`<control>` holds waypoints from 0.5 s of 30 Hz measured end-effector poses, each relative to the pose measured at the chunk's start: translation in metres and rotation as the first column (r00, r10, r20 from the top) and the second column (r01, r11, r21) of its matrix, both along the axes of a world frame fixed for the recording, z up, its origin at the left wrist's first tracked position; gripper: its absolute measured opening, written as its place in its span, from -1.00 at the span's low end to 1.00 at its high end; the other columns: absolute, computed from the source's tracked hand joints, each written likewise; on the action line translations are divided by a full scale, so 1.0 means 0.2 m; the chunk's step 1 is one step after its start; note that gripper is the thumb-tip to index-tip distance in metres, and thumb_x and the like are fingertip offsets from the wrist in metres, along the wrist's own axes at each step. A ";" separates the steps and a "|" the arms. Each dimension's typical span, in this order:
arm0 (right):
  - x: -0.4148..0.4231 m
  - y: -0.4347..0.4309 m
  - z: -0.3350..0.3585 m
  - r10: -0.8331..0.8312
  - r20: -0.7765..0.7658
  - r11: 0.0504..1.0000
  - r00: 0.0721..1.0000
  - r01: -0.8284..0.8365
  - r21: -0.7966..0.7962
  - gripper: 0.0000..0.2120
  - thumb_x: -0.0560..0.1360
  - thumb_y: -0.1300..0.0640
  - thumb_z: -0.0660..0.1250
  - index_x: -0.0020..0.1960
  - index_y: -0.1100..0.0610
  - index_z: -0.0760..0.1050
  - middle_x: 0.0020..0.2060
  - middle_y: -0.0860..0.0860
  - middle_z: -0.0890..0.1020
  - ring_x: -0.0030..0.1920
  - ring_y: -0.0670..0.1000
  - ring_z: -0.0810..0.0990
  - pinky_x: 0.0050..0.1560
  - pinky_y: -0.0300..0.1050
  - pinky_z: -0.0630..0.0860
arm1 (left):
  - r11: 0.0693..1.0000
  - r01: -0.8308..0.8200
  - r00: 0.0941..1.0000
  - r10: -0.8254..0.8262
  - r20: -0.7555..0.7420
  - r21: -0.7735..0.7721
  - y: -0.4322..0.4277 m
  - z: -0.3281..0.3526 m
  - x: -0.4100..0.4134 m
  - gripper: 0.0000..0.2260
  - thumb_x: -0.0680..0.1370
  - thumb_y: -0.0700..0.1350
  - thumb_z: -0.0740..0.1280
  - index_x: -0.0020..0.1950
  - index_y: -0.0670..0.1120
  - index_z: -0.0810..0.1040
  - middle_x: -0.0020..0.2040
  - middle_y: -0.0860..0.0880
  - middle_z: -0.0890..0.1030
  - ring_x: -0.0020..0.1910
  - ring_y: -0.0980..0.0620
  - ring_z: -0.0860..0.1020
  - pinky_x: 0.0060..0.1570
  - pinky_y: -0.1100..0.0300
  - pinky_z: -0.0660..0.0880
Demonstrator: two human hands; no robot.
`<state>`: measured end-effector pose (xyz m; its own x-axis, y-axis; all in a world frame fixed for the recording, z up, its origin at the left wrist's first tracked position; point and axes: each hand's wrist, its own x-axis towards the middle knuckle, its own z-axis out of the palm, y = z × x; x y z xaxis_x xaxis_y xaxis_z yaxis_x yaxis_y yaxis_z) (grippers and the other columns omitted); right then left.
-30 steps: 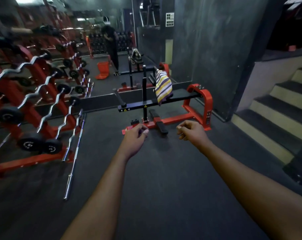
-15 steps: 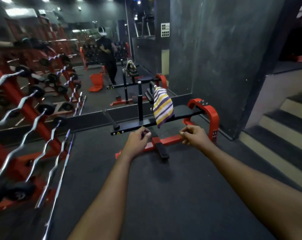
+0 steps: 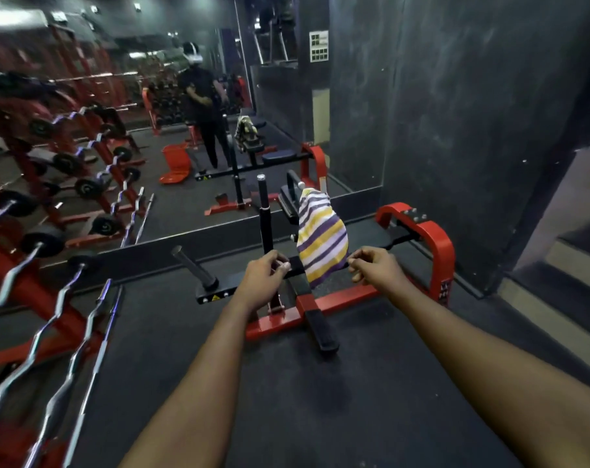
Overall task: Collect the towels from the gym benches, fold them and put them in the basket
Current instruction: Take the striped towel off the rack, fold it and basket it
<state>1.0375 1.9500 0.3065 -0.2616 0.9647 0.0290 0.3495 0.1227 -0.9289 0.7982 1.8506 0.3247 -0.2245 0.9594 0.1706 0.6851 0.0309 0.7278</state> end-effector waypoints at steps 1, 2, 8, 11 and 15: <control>-0.05 0.18 -0.02 0.024 0.001 1.000 1.000 -0.024 -0.012 -0.93 0.52 0.23 0.34 -0.13 0.16 0.58 -0.28 0.15 0.68 -0.39 0.04 0.62 -0.37 -0.14 0.49 | 1.000 -0.021 1.000 0.021 -0.003 -0.011 0.16 -0.02 -0.05 -0.88 0.60 -0.07 0.29 0.04 -0.06 0.58 -0.15 -0.04 0.64 -0.16 0.04 0.58 -0.20 0.22 0.47; -0.09 0.27 -0.03 0.038 0.010 0.999 0.999 -0.038 -0.023 -0.91 0.51 0.23 0.33 -0.16 0.13 0.58 -0.29 0.15 0.68 -0.39 0.04 0.62 -0.36 -0.14 0.48 | 0.999 -0.030 0.999 0.029 -0.014 -0.026 0.23 -0.02 -0.08 -0.89 0.60 -0.07 0.29 0.04 -0.06 0.58 -0.15 -0.06 0.64 -0.17 0.03 0.58 -0.24 0.27 0.44; -0.35 0.84 -0.10 0.092 -0.006 0.990 0.996 -0.092 -0.111 -0.87 0.52 0.24 0.37 -0.20 0.12 0.56 -0.30 0.09 0.65 -0.44 -0.04 0.61 -0.40 -0.23 0.49 | 0.989 -0.096 0.995 0.100 0.029 -0.113 0.73 -0.14 -0.25 -0.91 0.60 -0.06 0.29 0.03 -0.03 0.56 -0.12 -0.01 0.63 -0.16 0.07 0.57 -0.25 0.34 0.41; -0.48 1.01 -0.19 0.116 0.058 0.983 0.992 -0.107 -0.147 -0.88 0.53 0.25 0.35 -0.17 0.11 0.56 -0.28 0.05 0.65 -0.43 -0.08 0.63 -0.44 -0.31 0.46 | 0.982 -0.084 0.995 0.091 0.031 -0.171 0.93 -0.25 -0.34 -0.89 0.60 -0.05 0.30 0.06 -0.04 0.55 -0.10 0.01 0.62 -0.17 0.13 0.54 -0.21 0.31 0.41; -0.64 1.26 -0.39 0.112 0.098 0.983 0.989 -0.096 -0.156 -0.94 0.50 0.21 0.38 -0.04 0.14 0.61 -0.21 -0.03 0.66 -0.16 0.02 0.68 -0.22 -0.26 0.53 | 0.965 -0.058 0.994 0.080 0.076 -0.256 1.27 -0.42 -0.49 -0.86 0.61 -0.07 0.28 0.14 -0.08 0.49 -0.13 -0.05 0.59 -0.27 0.16 0.52 -0.34 0.42 0.42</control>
